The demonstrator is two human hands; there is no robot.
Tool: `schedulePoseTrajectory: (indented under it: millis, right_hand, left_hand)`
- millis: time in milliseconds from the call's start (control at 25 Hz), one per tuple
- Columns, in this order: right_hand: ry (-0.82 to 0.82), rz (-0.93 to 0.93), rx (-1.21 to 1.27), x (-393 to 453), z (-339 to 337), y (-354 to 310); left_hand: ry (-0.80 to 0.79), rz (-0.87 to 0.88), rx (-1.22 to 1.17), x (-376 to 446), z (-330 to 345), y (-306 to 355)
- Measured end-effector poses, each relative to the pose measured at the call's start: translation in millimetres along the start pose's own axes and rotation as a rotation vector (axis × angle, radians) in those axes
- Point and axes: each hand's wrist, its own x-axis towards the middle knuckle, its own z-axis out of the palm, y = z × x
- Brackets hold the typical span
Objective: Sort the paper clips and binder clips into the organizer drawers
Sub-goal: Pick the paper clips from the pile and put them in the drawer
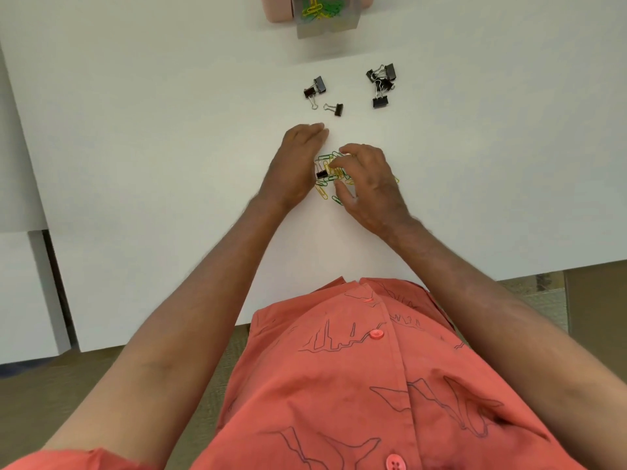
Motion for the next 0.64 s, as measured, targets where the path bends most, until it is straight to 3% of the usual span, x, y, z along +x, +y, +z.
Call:
schedulePoseTrajectory:
  millis: [360, 640]
  right_hand:
    - [-0.069, -0.047, -0.146, 13, 14, -5]
    - [-0.146, -0.081, -0.190, 17, 7, 4]
  left_hand:
    - [0.227, -0.193, -0.297, -31, 9, 10]
    - [0.198, -0.381, -0.512, -28, 0, 11]
